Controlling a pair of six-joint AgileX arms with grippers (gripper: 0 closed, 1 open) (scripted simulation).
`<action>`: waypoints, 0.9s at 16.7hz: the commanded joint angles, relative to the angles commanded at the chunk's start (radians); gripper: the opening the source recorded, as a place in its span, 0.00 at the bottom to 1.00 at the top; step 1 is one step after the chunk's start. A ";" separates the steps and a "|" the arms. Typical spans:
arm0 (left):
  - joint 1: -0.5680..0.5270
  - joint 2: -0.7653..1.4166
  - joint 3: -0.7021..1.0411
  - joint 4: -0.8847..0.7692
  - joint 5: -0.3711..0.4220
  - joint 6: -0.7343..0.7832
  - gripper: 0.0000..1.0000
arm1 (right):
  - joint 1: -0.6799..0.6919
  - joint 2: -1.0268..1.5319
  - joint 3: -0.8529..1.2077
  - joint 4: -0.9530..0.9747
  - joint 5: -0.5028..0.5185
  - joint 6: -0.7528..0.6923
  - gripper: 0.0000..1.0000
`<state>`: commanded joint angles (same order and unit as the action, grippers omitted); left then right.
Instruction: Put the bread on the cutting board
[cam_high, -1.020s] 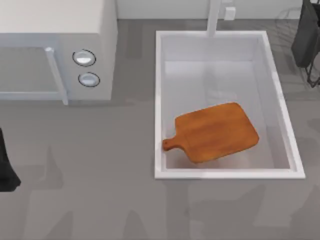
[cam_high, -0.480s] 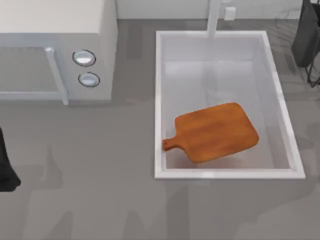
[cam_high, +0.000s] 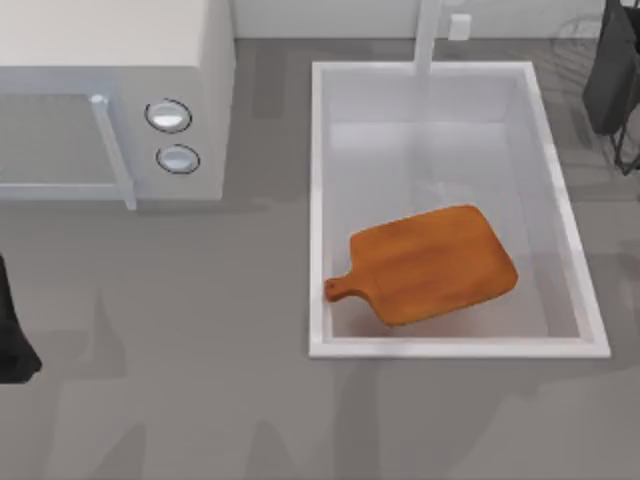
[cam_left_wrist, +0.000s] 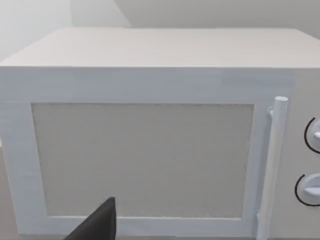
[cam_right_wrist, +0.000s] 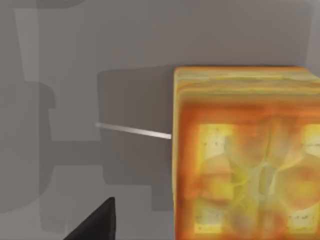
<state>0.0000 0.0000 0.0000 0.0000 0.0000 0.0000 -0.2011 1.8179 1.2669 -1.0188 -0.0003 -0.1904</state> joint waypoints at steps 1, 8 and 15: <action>0.000 0.000 0.000 0.000 0.000 0.000 1.00 | 0.000 0.000 0.000 0.000 0.000 0.000 1.00; 0.000 0.000 0.000 0.000 0.000 0.000 1.00 | 0.003 0.064 -0.091 0.163 0.000 0.004 1.00; 0.000 0.000 0.000 0.000 0.000 0.000 1.00 | 0.002 0.116 -0.151 0.267 0.001 0.004 1.00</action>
<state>0.0000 0.0000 0.0000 0.0000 0.0000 0.0000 -0.1993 1.9336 1.1155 -0.7517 0.0003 -0.1868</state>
